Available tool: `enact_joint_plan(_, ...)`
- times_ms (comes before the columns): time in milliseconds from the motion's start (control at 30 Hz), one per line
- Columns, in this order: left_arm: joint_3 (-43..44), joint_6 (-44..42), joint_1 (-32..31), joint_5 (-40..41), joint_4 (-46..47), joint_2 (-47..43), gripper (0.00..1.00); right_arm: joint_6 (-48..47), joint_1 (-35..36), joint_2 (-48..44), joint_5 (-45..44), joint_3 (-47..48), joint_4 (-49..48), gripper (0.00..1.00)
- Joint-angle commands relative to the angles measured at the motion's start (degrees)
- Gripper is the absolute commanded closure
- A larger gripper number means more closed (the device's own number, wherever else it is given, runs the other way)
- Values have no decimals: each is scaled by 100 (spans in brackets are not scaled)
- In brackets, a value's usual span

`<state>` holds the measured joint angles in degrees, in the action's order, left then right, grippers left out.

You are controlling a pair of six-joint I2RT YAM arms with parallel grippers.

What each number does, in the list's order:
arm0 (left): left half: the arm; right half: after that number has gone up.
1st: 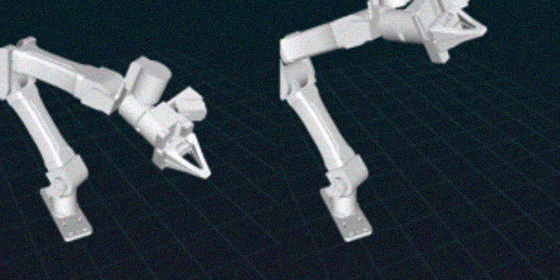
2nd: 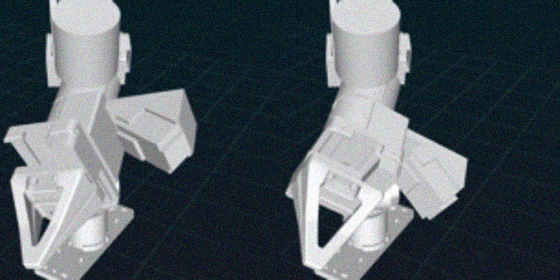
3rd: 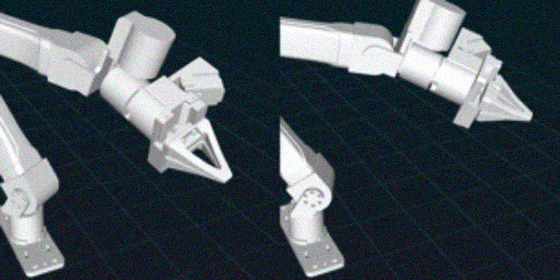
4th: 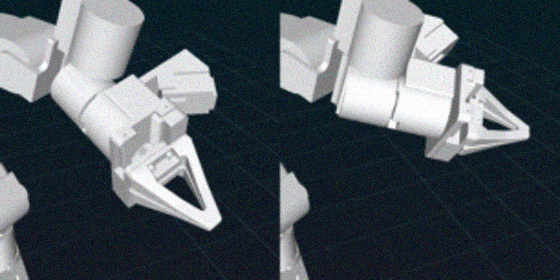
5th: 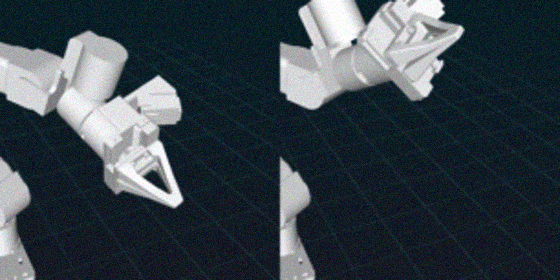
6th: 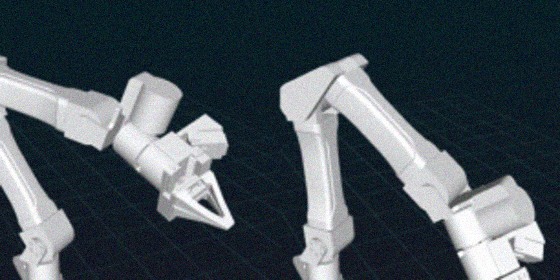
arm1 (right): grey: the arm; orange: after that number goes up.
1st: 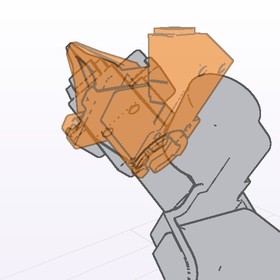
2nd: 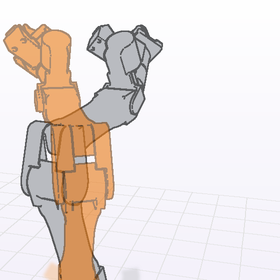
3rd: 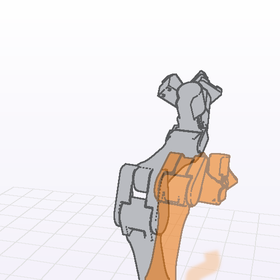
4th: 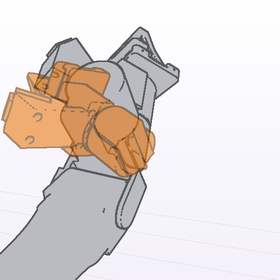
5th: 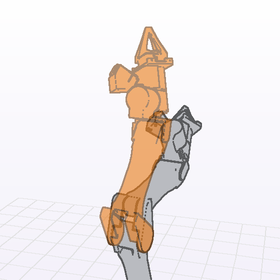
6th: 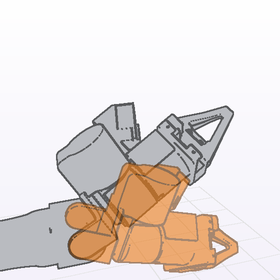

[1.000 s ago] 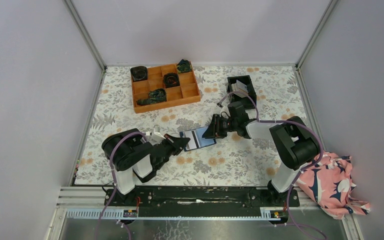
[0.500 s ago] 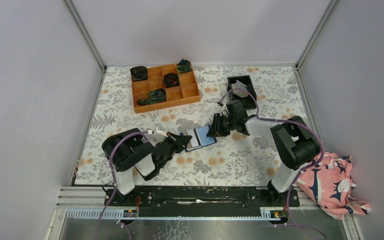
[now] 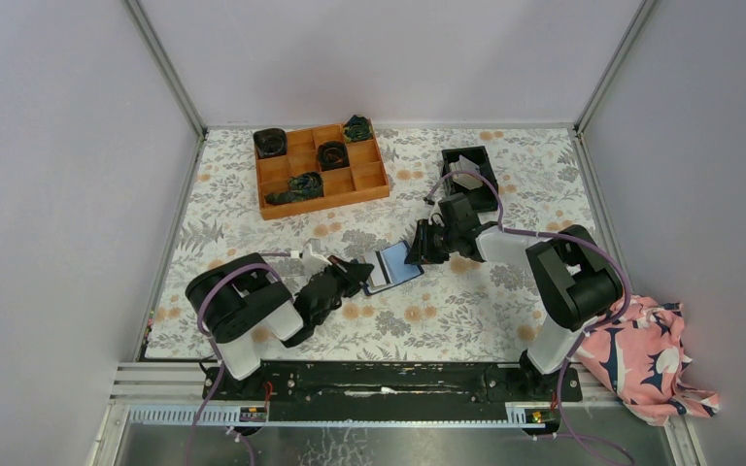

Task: Put the credit cards into the card holder
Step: Insert the credit card into the card holder.

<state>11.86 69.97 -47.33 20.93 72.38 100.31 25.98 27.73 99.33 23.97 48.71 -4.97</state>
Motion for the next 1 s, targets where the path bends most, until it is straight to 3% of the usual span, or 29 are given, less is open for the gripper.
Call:
enact_joint_plan(0,121,-113,-101,281,-150,24,100,-61,32,-221,-240,174,84,69)
enact_joint_plan(967,380,1644,-704,1434,-1474,124,100,17,57,-135,-116,-27,-143,69)
